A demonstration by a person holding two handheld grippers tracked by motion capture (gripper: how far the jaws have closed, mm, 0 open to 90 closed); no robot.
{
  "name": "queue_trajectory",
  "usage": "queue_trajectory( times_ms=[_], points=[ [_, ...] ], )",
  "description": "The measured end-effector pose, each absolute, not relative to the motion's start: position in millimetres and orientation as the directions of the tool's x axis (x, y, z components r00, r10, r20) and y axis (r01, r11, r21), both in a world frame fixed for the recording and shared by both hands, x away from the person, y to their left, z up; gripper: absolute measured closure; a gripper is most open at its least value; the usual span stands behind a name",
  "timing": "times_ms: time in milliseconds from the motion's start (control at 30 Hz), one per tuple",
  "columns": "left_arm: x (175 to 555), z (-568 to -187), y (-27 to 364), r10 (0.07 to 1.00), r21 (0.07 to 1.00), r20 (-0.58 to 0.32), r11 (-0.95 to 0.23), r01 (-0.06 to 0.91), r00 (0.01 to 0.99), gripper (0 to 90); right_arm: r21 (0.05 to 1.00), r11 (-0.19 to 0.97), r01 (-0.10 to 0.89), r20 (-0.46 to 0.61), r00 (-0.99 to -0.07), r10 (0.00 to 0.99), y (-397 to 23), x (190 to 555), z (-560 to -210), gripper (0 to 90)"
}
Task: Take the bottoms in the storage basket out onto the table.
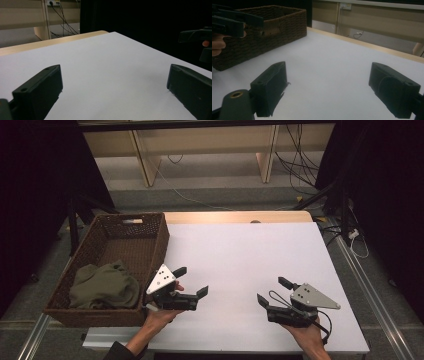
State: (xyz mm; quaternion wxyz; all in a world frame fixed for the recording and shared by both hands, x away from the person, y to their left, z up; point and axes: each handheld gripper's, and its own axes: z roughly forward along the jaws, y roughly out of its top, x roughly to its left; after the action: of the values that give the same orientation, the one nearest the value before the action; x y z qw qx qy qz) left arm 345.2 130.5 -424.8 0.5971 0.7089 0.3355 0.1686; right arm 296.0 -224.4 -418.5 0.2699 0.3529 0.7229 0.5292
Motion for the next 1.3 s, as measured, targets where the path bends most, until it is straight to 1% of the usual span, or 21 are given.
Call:
queue_trajectory(
  times_ms=[200,333,833,1000,1300],
  points=[
    [347,-423,131,0.688,0.959,-0.175,-0.042,0.279,0.705,0.0,0.957,0.192,0.219,-0.023,-0.6,0.799,-224,296,-418,16.0],
    [348,-422,131,0.7,0.96,-0.163,-0.049,0.274,0.695,0.0,0.956,0.192,0.222,-0.021,-0.601,0.799,-225,296,-418,16.0],
    [353,-413,134,0.728,0.957,-0.164,-0.046,0.286,0.666,0.0,0.958,0.186,0.219,-0.018,-0.602,0.799,-226,295,-416,16.0],
    [355,-410,133,0.753,0.952,-0.15,-0.066,0.3,0.64,0.0,0.958,0.185,0.218,-0.017,-0.601,0.799,-225,295,-416,16.0],
    [362,-398,140,0.778,0.941,-0.177,-0.045,0.336,0.602,0.0,0.957,0.184,0.225,-0.013,-0.599,0.801,-225,295,-417,16.0]
  ],
)
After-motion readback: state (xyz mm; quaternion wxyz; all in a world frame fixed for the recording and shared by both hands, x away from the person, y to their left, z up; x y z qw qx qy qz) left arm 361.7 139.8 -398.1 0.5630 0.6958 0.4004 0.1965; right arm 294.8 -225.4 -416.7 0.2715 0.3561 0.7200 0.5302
